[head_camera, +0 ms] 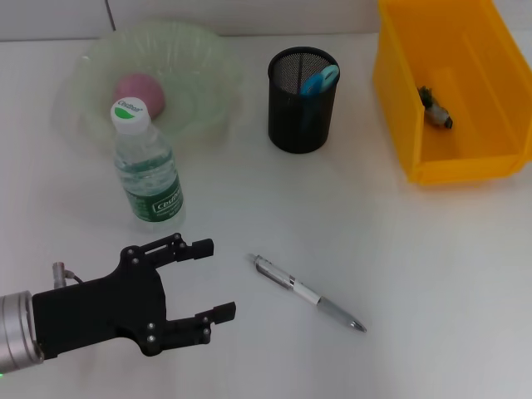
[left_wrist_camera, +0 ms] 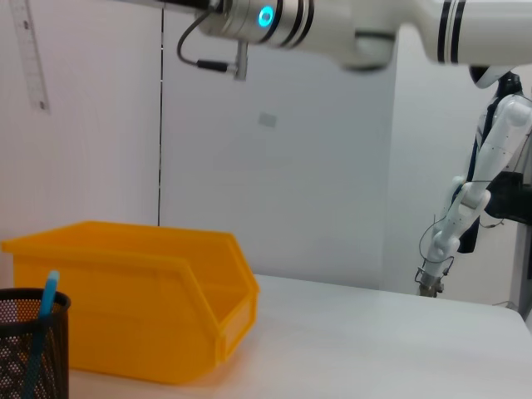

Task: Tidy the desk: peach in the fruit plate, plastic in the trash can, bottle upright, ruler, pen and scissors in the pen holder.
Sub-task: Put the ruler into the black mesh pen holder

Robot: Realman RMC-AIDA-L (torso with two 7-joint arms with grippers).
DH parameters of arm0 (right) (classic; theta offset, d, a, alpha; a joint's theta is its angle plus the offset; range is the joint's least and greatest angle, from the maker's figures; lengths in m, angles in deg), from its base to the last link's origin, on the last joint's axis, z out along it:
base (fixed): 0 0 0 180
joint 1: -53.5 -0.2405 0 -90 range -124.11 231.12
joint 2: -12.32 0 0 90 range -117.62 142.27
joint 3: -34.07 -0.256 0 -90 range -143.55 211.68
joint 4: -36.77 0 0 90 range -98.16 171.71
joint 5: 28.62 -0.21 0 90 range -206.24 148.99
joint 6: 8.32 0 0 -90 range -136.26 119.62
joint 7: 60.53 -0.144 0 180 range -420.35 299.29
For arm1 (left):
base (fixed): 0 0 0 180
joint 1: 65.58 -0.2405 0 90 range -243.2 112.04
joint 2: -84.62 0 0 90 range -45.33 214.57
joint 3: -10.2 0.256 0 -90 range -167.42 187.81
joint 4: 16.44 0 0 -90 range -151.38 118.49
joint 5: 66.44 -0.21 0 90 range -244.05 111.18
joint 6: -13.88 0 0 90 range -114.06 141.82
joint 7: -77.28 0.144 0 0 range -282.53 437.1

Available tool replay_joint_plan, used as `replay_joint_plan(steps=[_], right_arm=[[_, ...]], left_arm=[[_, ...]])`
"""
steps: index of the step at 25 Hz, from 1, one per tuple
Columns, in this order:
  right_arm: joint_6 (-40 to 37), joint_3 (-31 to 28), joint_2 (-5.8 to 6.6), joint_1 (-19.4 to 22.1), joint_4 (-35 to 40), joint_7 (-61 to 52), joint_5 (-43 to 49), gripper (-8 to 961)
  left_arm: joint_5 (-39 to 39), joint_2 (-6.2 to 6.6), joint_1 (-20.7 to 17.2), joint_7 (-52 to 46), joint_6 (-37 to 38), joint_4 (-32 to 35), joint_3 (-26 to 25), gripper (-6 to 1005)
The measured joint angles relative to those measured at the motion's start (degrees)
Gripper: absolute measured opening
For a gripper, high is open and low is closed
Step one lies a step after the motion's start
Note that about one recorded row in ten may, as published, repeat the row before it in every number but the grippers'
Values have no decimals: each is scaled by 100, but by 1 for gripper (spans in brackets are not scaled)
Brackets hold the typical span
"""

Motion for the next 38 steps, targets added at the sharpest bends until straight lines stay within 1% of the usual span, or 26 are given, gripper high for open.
replay_joint_plan(steps=[2, 3, 4, 6, 7, 10, 13, 24, 28, 35, 38], right_arm=[[69, -27, 13, -86, -1001, 831, -1185, 380], [83, -49, 28, -273, -1930, 1686, -2079, 380], [83, -49, 28, -273, -1930, 1686, -2079, 380], [126, -50, 28, -487, -2704, 2385, -2600, 381], [177, -46, 24, -574, -2954, 2584, -2712, 381], [512, -3, 10, -865, -3535, 2849, -2787, 381], [869, 40, -14, -1084, -3955, 3111, -2786, 380], [1006, 81, -24, -1096, -4331, 3348, -2796, 422], [1020, 88, -31, -1082, -4607, 3604, -2784, 437], [990, 104, -40, -1068, -4736, 3664, -2756, 464], [962, 251, -51, -1018, -4744, 3628, -2765, 475]], left_arm=[[0, 1, 0, -1, 17, 18, -1, 799], [0, 5, 22, -1, 16, 20, -9, 799], [0, 7, 27, -1, 15, 20, -11, 799], [0, 11, 40, 0, 13, 20, -15, 799], [-1, 14, 63, 1, 12, 23, -18, 799], [-15, 16, 116, 2, 13, 28, -16, 799], [-18, 17, 162, 35, 10, 29, 7, 799], [-1, 7, 235, 164, -1, -28, -9, 799], [-1, 1, 234, 165, 0, -33, 15, 799], [0, 0, 224, 165, 15, -34, -1, 799], [0, 0, 205, 165, 15, -34, -6, 799]])
